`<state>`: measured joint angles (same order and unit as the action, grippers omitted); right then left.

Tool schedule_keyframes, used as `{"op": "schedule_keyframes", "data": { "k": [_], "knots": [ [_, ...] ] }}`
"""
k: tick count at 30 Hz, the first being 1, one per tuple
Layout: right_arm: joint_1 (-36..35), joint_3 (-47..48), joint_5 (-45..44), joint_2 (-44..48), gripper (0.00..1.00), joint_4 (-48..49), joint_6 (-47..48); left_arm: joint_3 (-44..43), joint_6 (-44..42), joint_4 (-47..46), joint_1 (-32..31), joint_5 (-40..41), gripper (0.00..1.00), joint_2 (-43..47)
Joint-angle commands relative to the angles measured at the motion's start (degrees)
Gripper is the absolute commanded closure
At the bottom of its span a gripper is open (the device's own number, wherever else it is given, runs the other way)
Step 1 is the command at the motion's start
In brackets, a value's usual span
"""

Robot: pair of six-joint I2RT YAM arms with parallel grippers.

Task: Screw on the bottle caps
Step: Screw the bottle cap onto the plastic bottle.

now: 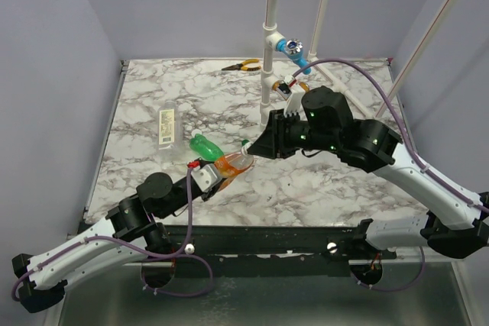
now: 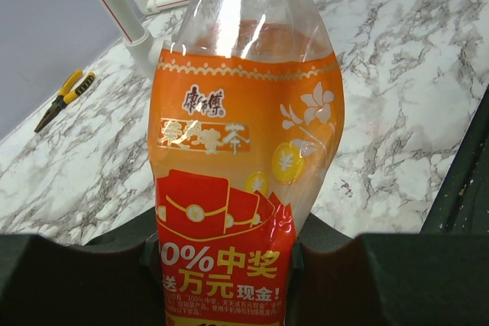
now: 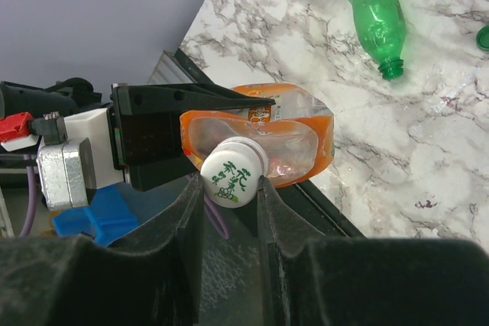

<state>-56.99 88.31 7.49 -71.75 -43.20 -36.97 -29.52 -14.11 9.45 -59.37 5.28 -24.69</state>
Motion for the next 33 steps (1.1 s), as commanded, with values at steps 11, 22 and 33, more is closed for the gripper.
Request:
{"op": "schedule_keyframes", "data": {
  "k": [11, 22, 33],
  "knots": [
    [-0.2, -0.6, 2.0, -3.5, 0.79, -2.1, 0.1, -1.7, -1.1, -6.8, -0.4, 0.0, 1.0, -1.6],
    [4.7, -5.7, 11.0, -0.8, 0.79, 1.1, -0.9, -1.9, -3.2, -14.1, -0.4, -2.5, 1.0, -3.2],
    [7.7, -2.0, 13.4, -5.1, 0.8, -1.4, -0.5, -0.7, -0.8, -22.4, -0.4, 3.1, 1.0, -6.8]
  ]
}}
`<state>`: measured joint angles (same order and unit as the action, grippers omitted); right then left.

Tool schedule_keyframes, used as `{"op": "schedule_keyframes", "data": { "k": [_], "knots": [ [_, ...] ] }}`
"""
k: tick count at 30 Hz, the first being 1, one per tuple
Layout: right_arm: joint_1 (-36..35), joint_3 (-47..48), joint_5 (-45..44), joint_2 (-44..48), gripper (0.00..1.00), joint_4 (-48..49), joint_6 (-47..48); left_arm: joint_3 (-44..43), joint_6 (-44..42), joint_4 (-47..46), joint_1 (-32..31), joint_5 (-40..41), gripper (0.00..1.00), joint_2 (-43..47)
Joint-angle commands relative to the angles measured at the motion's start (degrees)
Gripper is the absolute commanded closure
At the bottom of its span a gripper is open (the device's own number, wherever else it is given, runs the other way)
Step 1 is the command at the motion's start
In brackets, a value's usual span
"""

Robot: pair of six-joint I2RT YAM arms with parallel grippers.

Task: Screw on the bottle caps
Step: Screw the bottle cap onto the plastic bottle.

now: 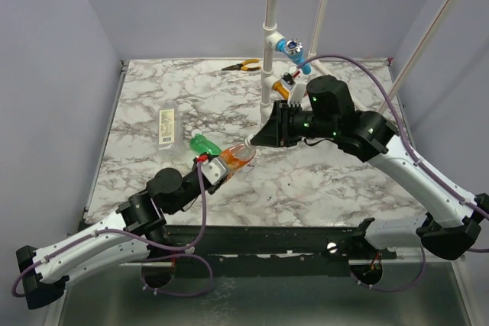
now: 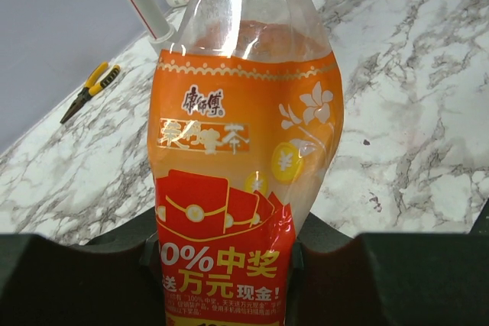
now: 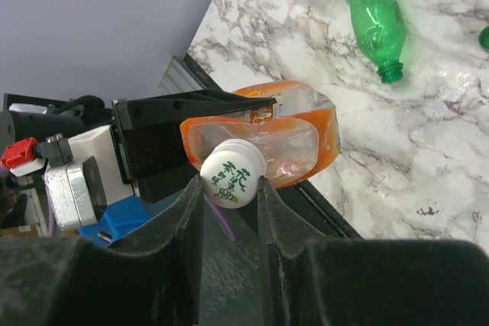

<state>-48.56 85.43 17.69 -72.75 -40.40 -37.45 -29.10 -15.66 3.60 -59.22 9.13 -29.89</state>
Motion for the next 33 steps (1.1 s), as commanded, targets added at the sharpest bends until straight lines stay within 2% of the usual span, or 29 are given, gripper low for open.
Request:
{"op": "schedule_keyframes", "data": {
  "k": [1, 6, 10, 20, 33],
  "knots": [
    [-0.8, 1.9, 2.7, -4.7, 0.8, -5.4, 0.0, -1.0, 0.6, -17.2, -0.5, -0.7, 1.0, -2.2],
    [-0.8, 3.9, 2.2, -6.1, 0.8, -8.4, -0.6, -0.8, -0.2, -21.2, -0.7, -0.2, 1.0, -4.6],
    [-0.8, 2.5, -0.5, -5.4, 0.8, -9.7, -2.8, -0.9, 0.3, -24.0, -1.9, 3.3, 1.0, -6.9],
    [0.1, -1.2, -0.7, -3.4, 0.8, -9.3, -4.9, 2.9, -8.4, -39.8, -15.1, 15.9, 1.0, -13.8],
    [0.9, 1.7, 0.4, -8.0, 0.79, -8.5, -11.1, 5.0, -9.3, -43.7, -15.9, 18.8, 1.0, -11.5]
  ]
}}
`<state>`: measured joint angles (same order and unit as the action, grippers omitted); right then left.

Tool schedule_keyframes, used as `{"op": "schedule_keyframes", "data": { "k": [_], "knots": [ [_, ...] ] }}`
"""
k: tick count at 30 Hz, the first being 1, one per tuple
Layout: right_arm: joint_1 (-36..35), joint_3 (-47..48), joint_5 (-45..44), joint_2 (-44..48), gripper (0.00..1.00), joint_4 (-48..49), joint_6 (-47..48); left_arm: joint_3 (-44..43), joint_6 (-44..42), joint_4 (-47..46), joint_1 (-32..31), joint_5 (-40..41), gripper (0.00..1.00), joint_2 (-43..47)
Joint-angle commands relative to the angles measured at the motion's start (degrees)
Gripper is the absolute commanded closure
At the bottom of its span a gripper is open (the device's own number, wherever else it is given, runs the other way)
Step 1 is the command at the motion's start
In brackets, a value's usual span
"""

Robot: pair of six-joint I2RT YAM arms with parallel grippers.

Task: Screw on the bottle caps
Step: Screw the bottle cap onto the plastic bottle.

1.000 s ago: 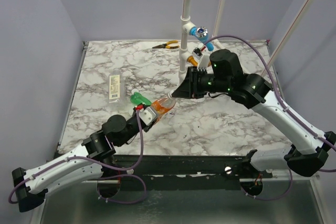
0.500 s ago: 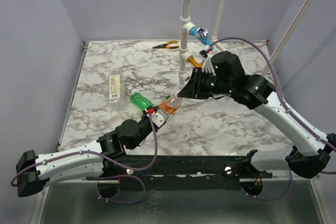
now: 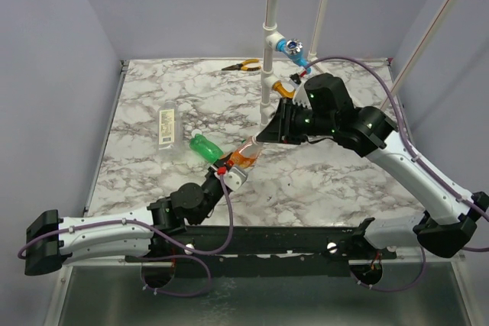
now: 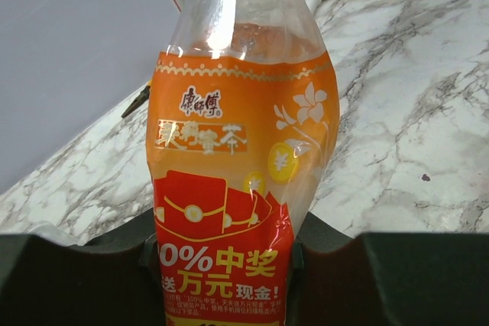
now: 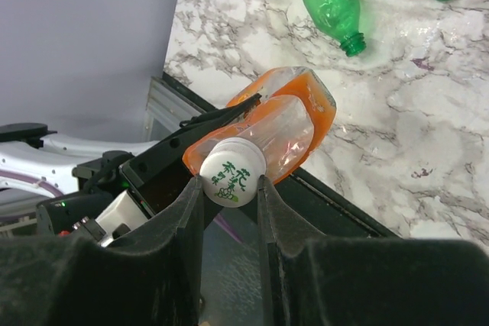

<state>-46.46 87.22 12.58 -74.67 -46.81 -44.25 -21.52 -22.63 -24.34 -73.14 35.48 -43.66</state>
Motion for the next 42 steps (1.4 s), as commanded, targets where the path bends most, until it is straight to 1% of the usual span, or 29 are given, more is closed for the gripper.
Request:
{"op": "schedule_keyframes", "data": {
  "k": [1, 5, 10, 16, 26, 31, 38, 42],
  "knots": [
    [-1.1, 0.2, 5.5, -6.7, 0.79, -1.9, -5.0, -2.6, -2.4, -15.9, -2.0, -7.4, 1.0, 2.6],
    [-1.1, 0.7, 5.6, -8.6, 0.79, -0.1, -8.3, -2.1, -2.3, -16.6, -2.0, -6.8, 1.0, 3.4],
    [-1.1, 2.9, 3.9, -11.2, 0.79, -1.6, -10.6, -1.2, -1.3, -17.5, -1.9, -5.6, 1.0, 3.3],
    [-1.1, 3.2, 1.8, -11.1, 0.8, -1.5, -12.5, -0.4, 1.0, -18.3, -2.0, -4.4, 1.0, 2.0],
    [-1.1, 2.9, -1.3, -9.0, 0.79, -2.4, -9.9, 0.8, 5.2, -19.2, -1.9, -3.1, 1.0, -0.3],
    [-1.2, 2.2, -4.0, -6.8, 0.79, -3.1, -8.4, 1.0, 6.3, -21.4, -1.9, -4.6, 1.0, -2.1],
    [-1.2, 0.8, -6.5, -3.5, 0.79, -4.5, -8.0, -1.0, 6.2, -24.0, -1.8, -7.6, 1.0, -6.4],
    [-1.2, 1.6, -7.3, -2.8, 0.79, -6.2, -7.6, -2.0, 6.4, -25.6, -1.9, -8.6, 1.0, -8.8]
  ]
}}
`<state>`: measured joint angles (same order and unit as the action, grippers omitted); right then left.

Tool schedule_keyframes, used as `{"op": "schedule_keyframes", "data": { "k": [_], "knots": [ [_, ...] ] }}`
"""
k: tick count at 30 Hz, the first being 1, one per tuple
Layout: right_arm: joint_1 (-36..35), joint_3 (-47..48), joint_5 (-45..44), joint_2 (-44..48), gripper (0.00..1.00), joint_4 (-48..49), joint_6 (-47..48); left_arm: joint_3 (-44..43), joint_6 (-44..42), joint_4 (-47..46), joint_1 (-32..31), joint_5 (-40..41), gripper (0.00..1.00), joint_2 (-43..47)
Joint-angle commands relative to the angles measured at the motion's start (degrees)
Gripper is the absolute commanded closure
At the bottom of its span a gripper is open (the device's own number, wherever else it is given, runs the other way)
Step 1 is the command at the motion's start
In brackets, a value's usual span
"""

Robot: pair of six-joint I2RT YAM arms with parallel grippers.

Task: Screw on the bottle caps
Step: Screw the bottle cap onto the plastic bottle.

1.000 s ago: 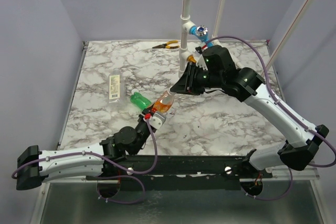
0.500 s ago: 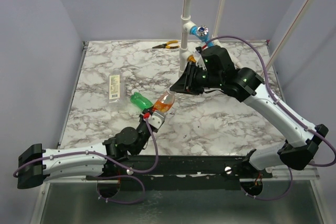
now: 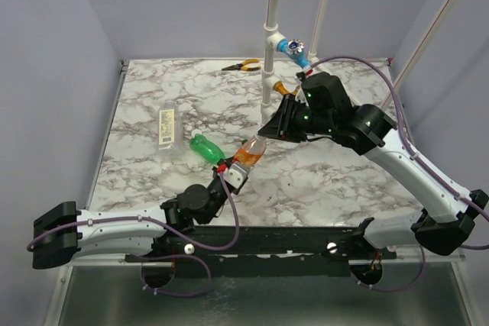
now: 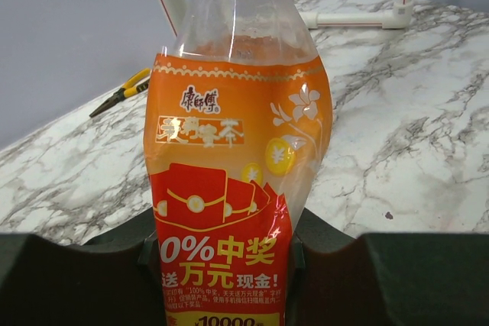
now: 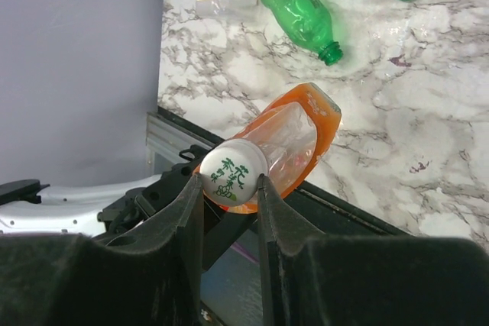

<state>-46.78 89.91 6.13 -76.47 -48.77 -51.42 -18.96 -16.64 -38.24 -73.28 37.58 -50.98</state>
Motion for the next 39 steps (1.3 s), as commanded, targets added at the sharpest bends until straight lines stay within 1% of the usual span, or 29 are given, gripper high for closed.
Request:
{"op": "schedule_keyframes", "data": {
  "k": [1, 11, 16, 21, 26, 39],
  "knots": [
    [-0.9, -1.1, -1.2, -0.6, 0.79, -4.5, -0.4, -4.8, 0.6, -12.2, -1.7, -11.1, 1.0, -2.0],
    [-0.8, -3.7, -3.3, 4.2, 0.79, -7.3, -1.6, -6.7, 1.0, -20.3, -1.8, -13.7, 1.0, -9.6],
    [-0.9, -3.5, -4.2, 4.9, 0.79, -9.2, -1.9, -7.8, 0.4, -24.9, -1.7, -14.8, 1.0, -13.6],
    [-0.9, -2.2, -4.3, 4.4, 0.79, -12.0, -1.7, -8.4, -0.2, -27.5, -1.7, -15.8, 1.0, -16.7],
    [-0.9, -1.8, -4.2, 4.0, 0.76, -13.2, -1.8, -8.5, 0.1, -30.3, -1.6, -16.5, 1.0, -18.6],
    [-0.9, 0.1, -4.5, 2.8, 0.71, -13.7, -1.7, -7.8, 0.6, -31.4, -1.2, -16.4, 1.0, -18.8]
  ]
}}
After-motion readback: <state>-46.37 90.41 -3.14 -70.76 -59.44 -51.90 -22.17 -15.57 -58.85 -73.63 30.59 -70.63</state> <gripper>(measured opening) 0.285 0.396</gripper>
